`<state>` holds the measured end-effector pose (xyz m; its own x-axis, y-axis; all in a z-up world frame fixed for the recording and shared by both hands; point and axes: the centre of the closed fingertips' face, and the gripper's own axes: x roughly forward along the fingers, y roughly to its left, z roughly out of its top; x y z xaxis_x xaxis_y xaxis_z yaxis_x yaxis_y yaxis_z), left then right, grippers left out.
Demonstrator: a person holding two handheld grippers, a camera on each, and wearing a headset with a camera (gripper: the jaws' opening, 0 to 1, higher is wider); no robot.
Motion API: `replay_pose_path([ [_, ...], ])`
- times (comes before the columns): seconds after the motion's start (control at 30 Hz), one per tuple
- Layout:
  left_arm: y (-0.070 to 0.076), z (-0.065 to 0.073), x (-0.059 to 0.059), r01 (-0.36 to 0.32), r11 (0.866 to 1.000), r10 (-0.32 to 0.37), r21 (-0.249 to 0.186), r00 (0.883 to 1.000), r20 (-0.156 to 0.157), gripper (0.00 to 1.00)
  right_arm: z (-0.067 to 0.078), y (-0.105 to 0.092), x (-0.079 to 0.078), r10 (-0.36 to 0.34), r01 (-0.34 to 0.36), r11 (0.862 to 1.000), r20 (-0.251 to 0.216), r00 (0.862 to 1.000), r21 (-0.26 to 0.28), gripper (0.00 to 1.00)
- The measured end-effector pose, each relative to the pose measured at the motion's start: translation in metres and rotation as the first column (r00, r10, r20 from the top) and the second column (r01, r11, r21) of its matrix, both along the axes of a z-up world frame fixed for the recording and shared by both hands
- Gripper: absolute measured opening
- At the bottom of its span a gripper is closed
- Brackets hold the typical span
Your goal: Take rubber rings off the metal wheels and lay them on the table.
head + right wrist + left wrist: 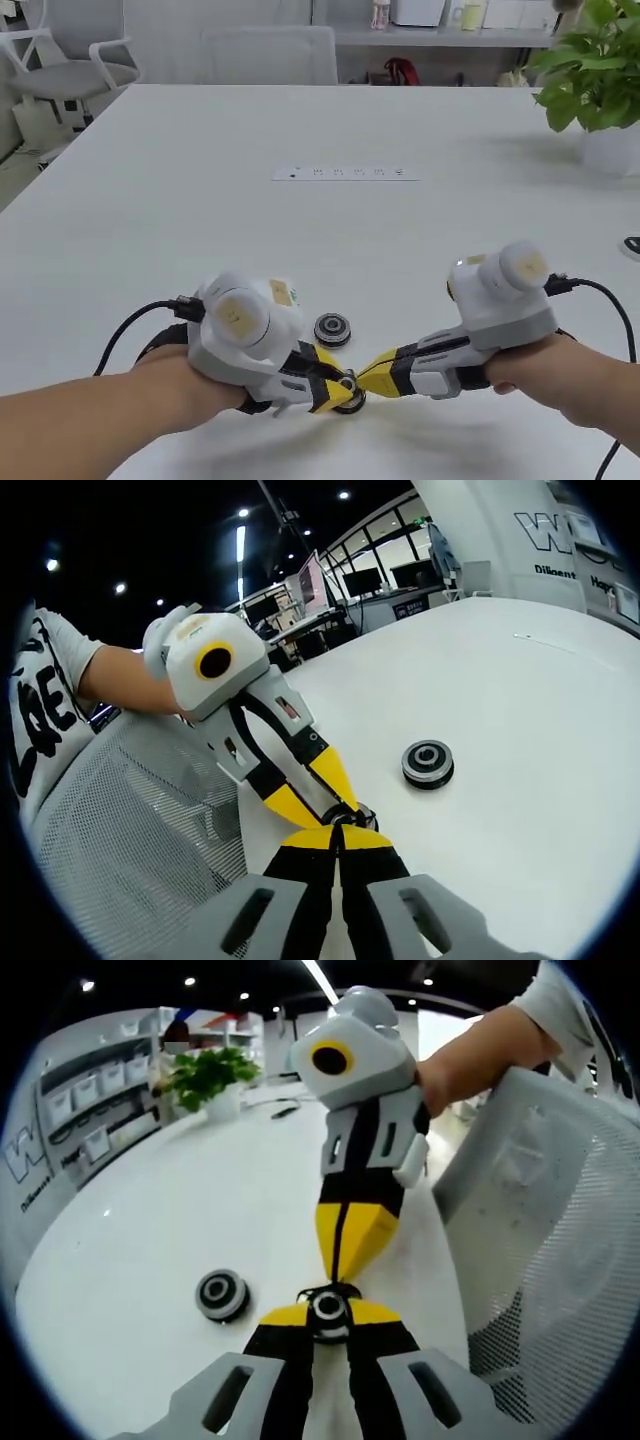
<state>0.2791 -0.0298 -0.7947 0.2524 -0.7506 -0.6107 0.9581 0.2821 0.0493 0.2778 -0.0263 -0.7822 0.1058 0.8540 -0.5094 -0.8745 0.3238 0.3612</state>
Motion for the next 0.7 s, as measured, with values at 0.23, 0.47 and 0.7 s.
replay_pose_path([
  [0.23, 0.0, 0.0, 0.0, -0.003, 1.0, 0.003, 0.002, 1.0, 0.003, 0.11, 0.005, 0.004, -0.002, 0.01, -0.01, 1.0, -0.001, 1.0, 0.015, 0.0],
  [0.47, 0.0, 0.0, 0.0, -0.008, 1.0, 0.008, 0.0, 1.0, -0.001, 0.12, 0.011, 0.007, -0.001, 0.005, -0.005, 0.999, -0.006, 1.0, 0.046, 0.0],
  [0.7, -0.002, 0.0, 0.004, -0.028, 0.999, 0.028, -0.025, 1.0, -0.012, 0.12, 0.007, 0.002, 0.003, 0.013, -0.014, 1.0, 0.058, 0.998, 0.015, 0.0],
])
